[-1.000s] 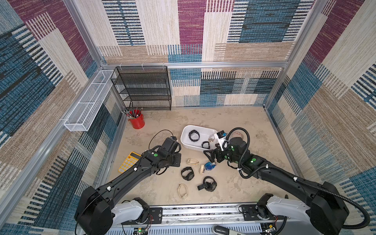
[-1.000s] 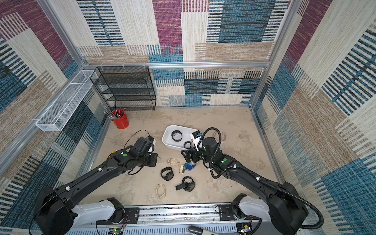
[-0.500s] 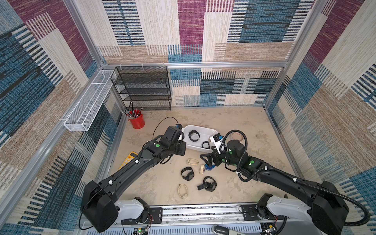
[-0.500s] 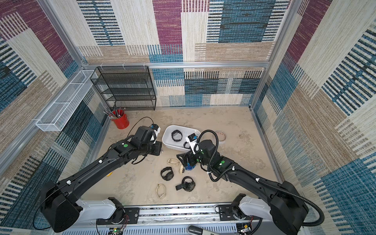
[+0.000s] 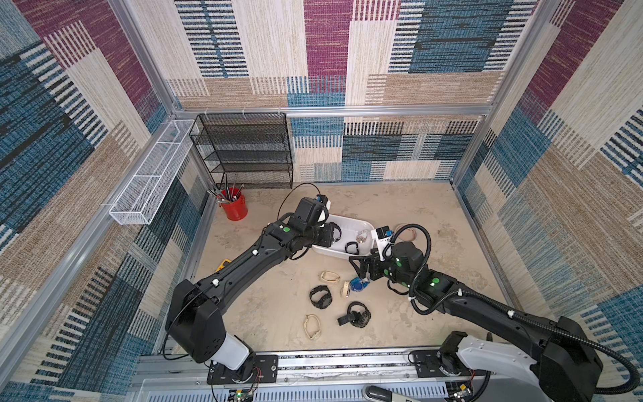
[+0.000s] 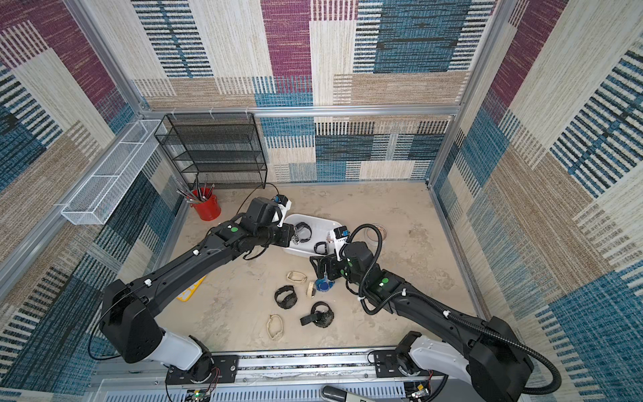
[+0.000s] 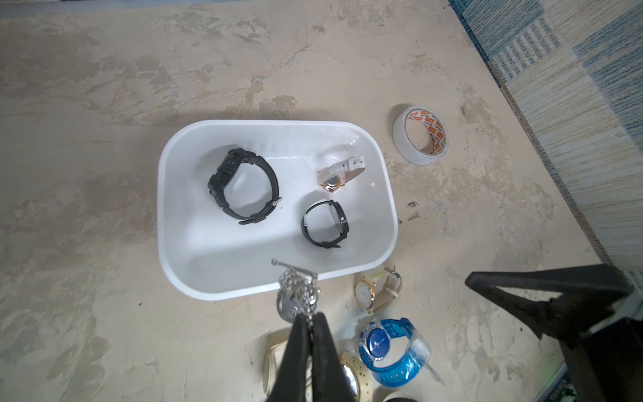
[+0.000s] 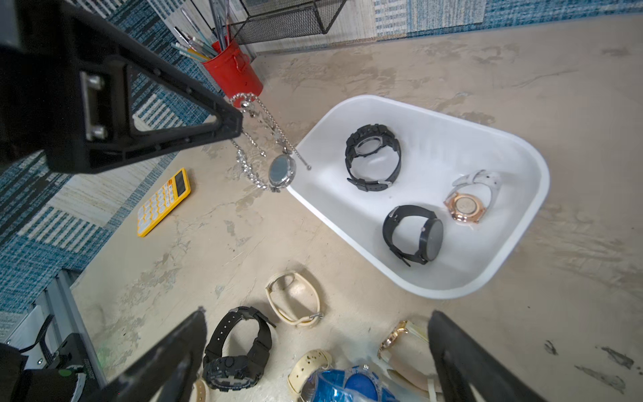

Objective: Put the watch into the storage box
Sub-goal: Place the watch in the storage box.

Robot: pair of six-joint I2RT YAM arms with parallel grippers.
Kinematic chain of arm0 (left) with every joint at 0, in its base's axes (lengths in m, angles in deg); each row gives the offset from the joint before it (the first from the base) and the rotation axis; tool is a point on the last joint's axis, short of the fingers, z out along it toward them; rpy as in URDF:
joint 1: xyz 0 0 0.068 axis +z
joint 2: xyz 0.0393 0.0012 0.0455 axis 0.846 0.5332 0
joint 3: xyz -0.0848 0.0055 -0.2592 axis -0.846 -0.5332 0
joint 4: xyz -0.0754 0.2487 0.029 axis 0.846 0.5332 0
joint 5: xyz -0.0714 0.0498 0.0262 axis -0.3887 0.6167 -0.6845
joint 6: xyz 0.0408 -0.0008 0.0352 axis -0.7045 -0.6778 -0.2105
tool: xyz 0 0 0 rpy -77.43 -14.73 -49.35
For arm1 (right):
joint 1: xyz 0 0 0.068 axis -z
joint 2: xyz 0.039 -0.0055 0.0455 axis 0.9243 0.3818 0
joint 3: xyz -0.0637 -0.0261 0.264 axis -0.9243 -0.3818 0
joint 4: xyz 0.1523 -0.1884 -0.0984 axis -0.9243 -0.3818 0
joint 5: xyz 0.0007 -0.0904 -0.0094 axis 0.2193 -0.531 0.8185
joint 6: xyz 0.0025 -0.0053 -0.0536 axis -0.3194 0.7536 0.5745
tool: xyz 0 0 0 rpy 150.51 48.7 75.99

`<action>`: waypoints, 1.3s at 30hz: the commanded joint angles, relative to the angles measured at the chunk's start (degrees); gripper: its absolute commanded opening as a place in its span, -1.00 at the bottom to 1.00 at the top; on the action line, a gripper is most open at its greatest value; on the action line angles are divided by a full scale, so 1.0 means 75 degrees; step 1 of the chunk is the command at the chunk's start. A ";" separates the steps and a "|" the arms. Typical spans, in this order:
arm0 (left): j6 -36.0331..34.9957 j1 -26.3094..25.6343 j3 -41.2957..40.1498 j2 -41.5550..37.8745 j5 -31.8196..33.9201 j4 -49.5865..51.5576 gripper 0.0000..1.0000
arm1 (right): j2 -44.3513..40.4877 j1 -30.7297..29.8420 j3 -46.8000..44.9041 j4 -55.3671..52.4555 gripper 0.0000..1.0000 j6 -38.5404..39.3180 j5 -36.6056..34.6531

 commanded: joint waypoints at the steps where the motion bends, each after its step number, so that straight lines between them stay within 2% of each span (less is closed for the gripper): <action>1: -0.0201 -0.0015 0.0257 0.0319 -0.0273 -0.0293 -1.00 | -0.0047 -0.0007 -0.0031 0.0070 0.99 -0.0365 -0.0405; 15: -0.0313 -0.0124 0.1381 0.2246 -0.0279 -0.0887 -1.00 | -0.0315 0.0028 -0.0281 0.0057 0.99 -0.0648 -0.0684; 26: -0.0288 -0.0186 0.2530 0.3837 -0.0326 -0.0864 -1.00 | -0.0563 0.0075 -0.0407 0.0022 0.99 -0.0662 -0.0835; 37: -0.0100 -0.0191 0.2940 0.4510 -0.0232 -0.0686 -1.00 | -0.0562 0.0122 -0.0372 0.0096 0.99 -0.0655 -0.0926; 39: -0.0087 -0.0191 0.2935 0.4465 -0.0265 -0.0690 -0.88 | -0.0609 0.0122 -0.0384 0.0099 0.99 -0.0661 -0.0963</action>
